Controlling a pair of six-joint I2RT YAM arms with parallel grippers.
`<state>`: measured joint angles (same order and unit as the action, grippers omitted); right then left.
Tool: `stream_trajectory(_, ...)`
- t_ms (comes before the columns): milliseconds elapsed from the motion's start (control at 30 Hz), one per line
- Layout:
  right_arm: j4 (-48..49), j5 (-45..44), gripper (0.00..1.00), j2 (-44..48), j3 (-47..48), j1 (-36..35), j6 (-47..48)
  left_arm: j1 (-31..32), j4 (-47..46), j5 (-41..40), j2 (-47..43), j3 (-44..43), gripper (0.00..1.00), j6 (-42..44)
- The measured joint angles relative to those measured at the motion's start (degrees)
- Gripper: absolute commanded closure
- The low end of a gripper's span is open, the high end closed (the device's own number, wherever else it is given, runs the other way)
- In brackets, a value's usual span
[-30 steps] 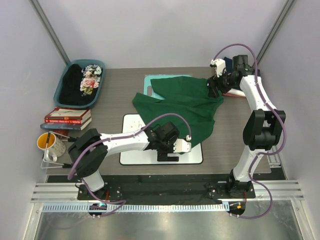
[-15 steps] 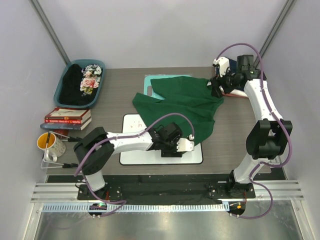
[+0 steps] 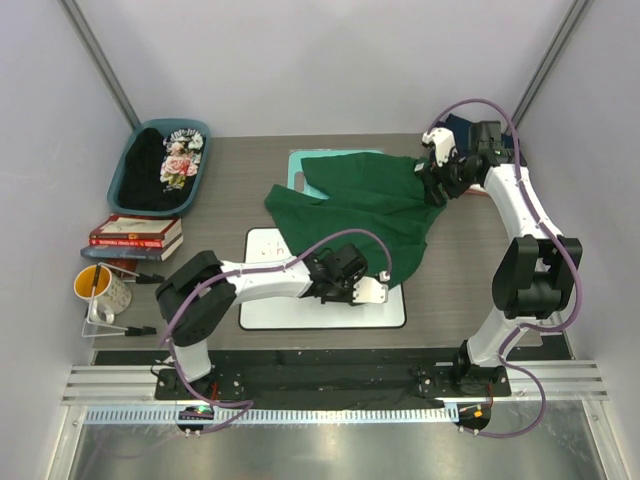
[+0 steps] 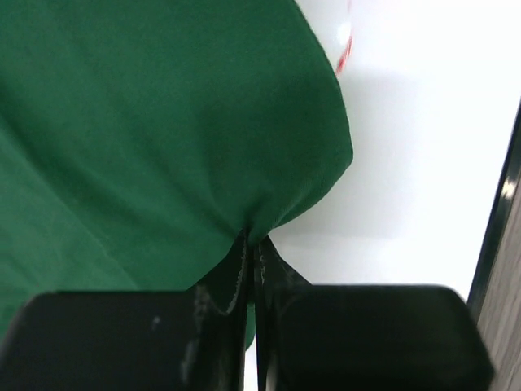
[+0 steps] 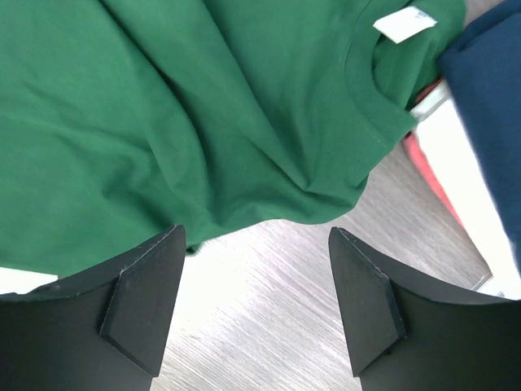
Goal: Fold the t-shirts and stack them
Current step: Flatten out the tshirt
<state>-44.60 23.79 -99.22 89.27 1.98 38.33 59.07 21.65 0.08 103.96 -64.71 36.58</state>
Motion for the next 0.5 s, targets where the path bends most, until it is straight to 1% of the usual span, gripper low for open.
stream_trajectory(100,0.39,-0.68,0.23,0.20,-2.03,0.00,1.38,-1.57,5.57,-3.28,-2.34,-0.37,1.00,2.51)
stream_trajectory(200,0.37,-1.33,0.24,0.35,-4.24,0.00,3.21,-4.85,10.78,-7.30,-5.79,-1.88,1.00,5.27)
stream_trajectory(267,0.28,-1.66,0.23,0.37,-5.44,0.00,5.03,-7.28,12.55,-10.05,-8.81,-1.97,1.00,7.65)
stream_trajectory(400,-1.84,-2.03,0.23,0.42,-7.19,-0.52,10.43,-12.09,12.72,-16.39,-14.75,0.39,1.00,13.68)
stream_trajectory(500,-5.49,-2.36,0.23,0.90,-9.05,-2.14,16.24,-15.72,11.67,-21.29,-15.43,4.02,1.00,17.20)
